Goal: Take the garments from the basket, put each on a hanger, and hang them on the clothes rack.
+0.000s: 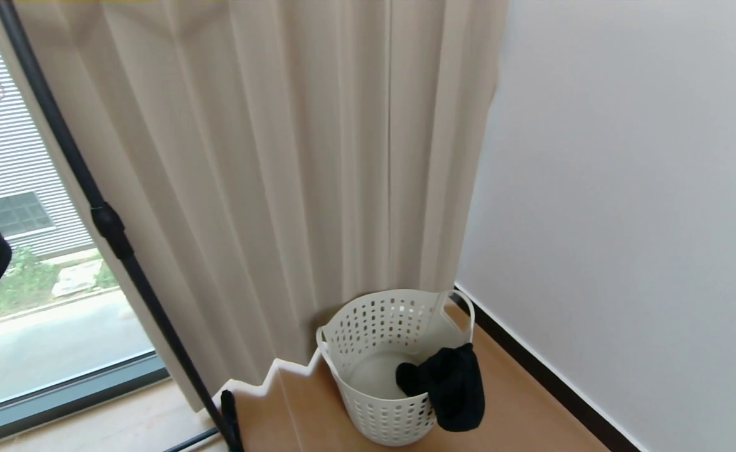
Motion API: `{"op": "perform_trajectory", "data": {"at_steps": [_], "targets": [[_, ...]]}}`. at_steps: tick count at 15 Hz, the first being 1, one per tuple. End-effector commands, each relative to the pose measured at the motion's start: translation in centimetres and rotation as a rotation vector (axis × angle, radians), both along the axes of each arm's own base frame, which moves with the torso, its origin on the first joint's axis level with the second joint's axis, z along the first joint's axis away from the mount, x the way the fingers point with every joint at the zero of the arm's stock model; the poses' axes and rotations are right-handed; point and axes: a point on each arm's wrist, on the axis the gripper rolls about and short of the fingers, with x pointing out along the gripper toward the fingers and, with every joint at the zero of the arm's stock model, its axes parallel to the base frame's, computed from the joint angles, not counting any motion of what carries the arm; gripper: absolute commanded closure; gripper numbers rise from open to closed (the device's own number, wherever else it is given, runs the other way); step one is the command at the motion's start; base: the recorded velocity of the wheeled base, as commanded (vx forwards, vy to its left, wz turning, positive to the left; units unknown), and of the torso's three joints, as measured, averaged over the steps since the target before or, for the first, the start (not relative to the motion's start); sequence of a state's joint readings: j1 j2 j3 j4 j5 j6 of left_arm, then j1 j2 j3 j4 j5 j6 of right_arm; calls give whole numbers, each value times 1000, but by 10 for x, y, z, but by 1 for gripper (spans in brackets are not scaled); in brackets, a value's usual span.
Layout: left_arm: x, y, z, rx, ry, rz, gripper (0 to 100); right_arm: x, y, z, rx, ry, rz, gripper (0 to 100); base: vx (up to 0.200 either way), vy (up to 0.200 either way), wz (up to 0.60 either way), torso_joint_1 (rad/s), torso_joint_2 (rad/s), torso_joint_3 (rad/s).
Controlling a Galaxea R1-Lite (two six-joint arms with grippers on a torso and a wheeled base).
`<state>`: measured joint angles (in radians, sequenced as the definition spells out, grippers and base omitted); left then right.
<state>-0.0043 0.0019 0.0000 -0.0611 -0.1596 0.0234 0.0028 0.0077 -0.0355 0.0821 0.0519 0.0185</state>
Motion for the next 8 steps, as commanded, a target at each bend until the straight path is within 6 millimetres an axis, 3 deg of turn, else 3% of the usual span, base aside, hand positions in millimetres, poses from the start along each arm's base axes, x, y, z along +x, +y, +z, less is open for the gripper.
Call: {"op": "perform_trajectory", "data": {"at_steps": [1,8], "targets": [[0,0,0,1,-1,0,0,0,0,0,0,2,1,0,0,0,0,0,0,0],[0,0,0,1,1,0,0,0,0,0,0,1,-1,0,0,0,0,0,0,-9]]}}
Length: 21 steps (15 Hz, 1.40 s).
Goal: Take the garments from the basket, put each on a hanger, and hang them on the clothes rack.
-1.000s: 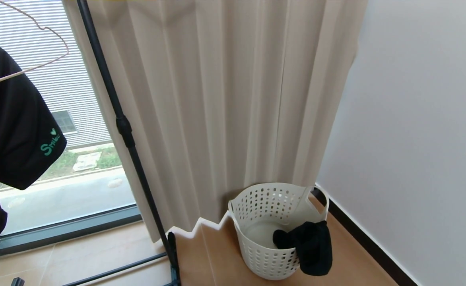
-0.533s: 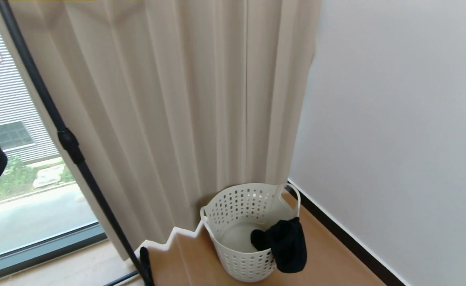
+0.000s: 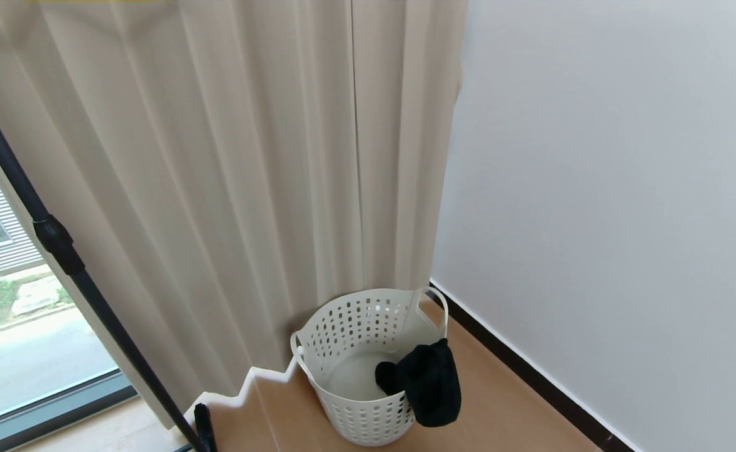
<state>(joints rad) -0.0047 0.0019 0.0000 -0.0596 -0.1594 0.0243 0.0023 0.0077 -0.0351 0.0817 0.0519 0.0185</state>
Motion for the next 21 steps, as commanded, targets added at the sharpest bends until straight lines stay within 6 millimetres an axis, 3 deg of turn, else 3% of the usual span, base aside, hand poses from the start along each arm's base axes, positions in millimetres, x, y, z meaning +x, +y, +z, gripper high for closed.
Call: {"op": "perform_trajectory", "data": {"at_steps": [1,21], "targets": [[0,0,0,0,-1,0,0,0,0,0,0,2,1,0,0,0,0,2,2,-110],[0,0,0,0,4,-2,0,0,0,0,0,1,-1,0,0,0,0,2,3,-192]]}}
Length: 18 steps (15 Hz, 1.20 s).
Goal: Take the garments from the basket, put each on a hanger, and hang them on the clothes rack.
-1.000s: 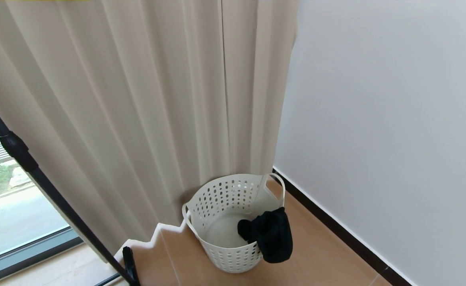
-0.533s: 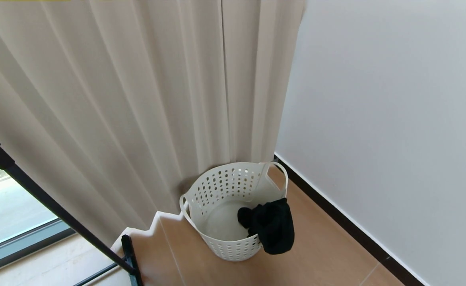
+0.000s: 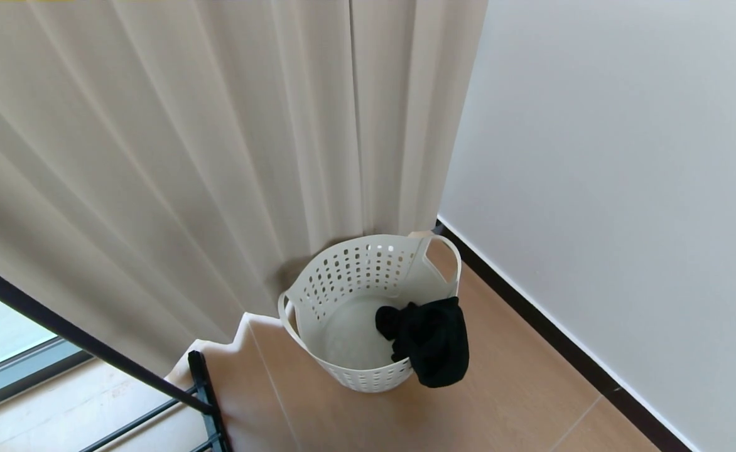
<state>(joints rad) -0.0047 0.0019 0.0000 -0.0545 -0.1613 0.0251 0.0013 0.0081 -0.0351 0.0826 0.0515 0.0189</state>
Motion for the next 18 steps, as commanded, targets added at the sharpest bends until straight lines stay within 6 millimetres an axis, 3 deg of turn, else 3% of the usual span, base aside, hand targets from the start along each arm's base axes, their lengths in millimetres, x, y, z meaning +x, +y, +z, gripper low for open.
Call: {"op": "perform_trajectory", "data": {"at_steps": [1,18], "targets": [[0,0,0,-1,-1,0,0,0,0,0,2,0,-1,0,0,0,0,12,2,-193],[0,0,0,-1,0,3,0,0,0,0,7,0,1,0,0,0,0,2,2,-197]]}}
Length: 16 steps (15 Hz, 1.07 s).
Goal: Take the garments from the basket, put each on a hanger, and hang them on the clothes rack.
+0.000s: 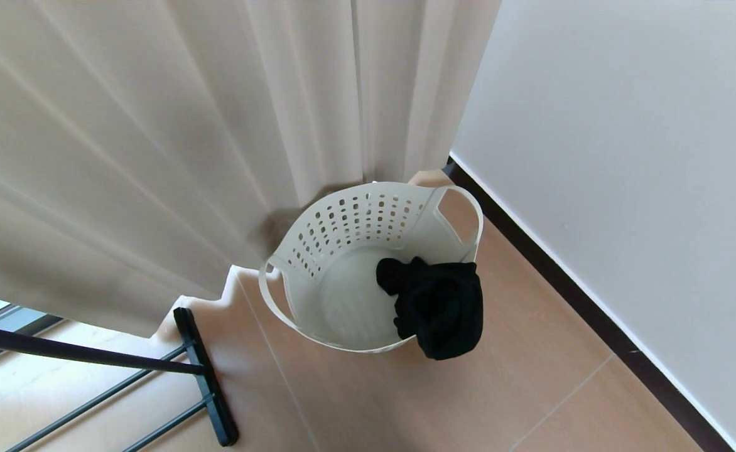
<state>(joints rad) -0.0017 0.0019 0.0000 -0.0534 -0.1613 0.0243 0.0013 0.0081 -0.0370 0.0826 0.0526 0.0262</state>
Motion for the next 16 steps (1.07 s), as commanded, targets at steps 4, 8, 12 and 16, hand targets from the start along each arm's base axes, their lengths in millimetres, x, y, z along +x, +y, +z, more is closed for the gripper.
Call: {"op": "perform_trajectory", "data": {"at_steps": [4,8,12,16], "targets": [[0,0,0,3,-3,2,0,2,0,0,0,25,12,0,0,0,0,2,2,-199],[0,0,0,3,-4,2,0,18,-1,6,-67,220,194,0,0,0,0,1,2,-43],[0,0,0,3,-4,2,0,46,9,38,-186,365,438,0,0,0,0,0,0,0],[0,0,0,3,-4,2,0,104,41,70,-400,507,574,0,0,0,0,0,0,0]]}}
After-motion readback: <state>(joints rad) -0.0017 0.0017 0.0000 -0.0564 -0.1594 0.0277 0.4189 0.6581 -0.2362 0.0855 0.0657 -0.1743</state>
